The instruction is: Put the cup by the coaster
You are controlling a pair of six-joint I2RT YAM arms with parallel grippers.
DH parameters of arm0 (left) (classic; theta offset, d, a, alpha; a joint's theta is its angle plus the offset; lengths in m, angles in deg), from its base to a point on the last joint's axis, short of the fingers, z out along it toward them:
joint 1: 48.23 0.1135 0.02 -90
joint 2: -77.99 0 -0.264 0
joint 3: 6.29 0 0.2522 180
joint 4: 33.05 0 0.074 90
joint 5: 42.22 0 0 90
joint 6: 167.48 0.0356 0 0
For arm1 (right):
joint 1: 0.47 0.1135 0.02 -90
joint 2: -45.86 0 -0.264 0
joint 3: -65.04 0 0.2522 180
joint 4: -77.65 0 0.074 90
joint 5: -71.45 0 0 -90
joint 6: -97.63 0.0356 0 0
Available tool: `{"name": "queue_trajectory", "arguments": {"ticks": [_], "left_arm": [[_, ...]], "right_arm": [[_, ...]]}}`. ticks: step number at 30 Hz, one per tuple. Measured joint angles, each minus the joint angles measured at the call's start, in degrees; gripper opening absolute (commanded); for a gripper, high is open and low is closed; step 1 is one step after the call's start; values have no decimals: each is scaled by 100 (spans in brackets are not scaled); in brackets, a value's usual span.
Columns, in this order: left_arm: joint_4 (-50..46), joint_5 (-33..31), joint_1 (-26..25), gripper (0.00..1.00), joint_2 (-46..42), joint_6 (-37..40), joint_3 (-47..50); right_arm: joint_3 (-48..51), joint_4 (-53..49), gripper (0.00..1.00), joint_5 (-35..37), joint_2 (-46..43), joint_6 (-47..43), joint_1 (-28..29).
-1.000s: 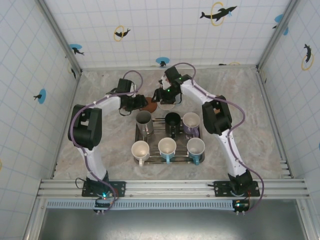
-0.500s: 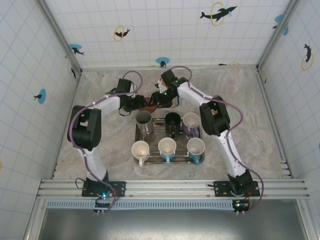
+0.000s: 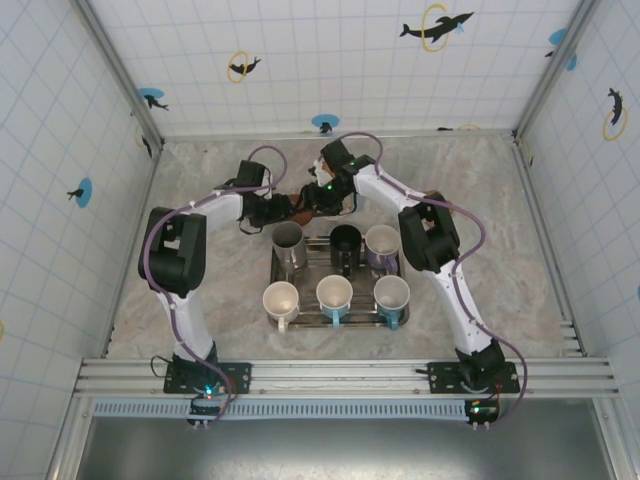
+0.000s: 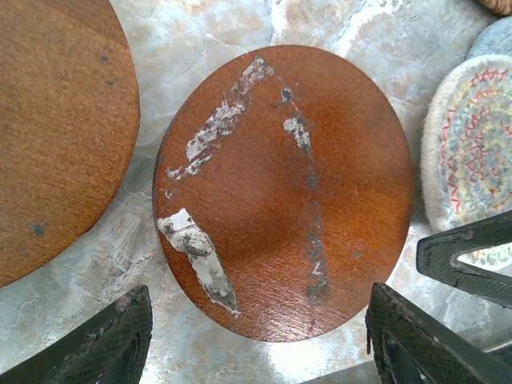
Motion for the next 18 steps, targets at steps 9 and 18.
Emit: {"name": "queue_trajectory", "arguments": {"ticks": [9, 18], "left_arm": [[17, 2, 0, 71, 83, 0, 0], [17, 2, 0, 70, 83, -2, 0]], "right_arm": [[0, 13, 66, -17, -2, 11, 0], [229, -107, 66, 83, 0, -122, 0]]}}
